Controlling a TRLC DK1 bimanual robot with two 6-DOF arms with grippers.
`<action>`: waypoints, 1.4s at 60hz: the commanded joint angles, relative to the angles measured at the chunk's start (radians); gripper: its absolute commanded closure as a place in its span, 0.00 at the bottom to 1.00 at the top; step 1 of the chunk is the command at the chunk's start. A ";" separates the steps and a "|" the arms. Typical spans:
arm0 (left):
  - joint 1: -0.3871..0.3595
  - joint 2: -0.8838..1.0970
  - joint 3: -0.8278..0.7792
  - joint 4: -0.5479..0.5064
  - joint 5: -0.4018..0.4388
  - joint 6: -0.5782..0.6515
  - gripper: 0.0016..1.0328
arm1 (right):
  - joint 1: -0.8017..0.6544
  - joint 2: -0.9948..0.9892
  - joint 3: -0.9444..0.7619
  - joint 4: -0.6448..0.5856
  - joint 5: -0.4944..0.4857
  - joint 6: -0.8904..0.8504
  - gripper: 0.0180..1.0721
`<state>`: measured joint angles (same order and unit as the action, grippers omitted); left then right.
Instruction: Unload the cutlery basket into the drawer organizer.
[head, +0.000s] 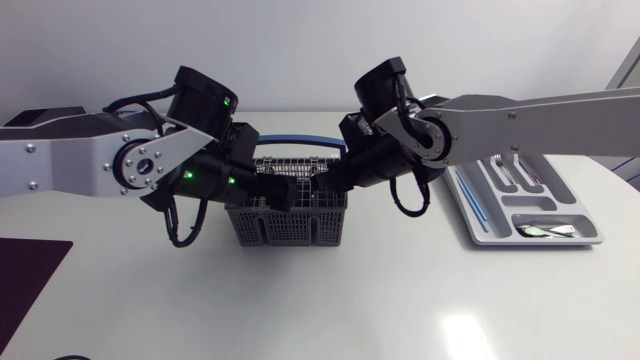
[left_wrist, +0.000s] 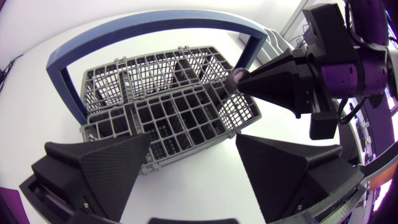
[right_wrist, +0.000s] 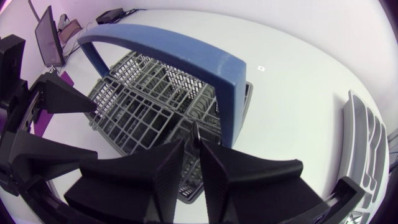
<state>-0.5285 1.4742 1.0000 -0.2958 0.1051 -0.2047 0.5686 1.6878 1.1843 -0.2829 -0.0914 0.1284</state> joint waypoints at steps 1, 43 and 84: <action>-0.005 -0.018 -0.024 0.004 0.010 0.014 0.07 | 0.007 -0.017 -0.037 0.021 0.013 0.023 0.77; -0.011 -0.034 -0.038 0.007 0.010 0.007 0.07 | 0.022 0.000 -0.064 0.102 0.041 0.016 0.91; -0.022 -0.043 -0.060 0.015 0.010 -0.001 0.07 | -0.033 -0.096 -0.103 0.128 -0.111 0.031 0.94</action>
<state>-0.5446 1.4483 0.9619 -0.2882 0.1051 -0.2050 0.5518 1.6257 1.1038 -0.1661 -0.1741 0.1299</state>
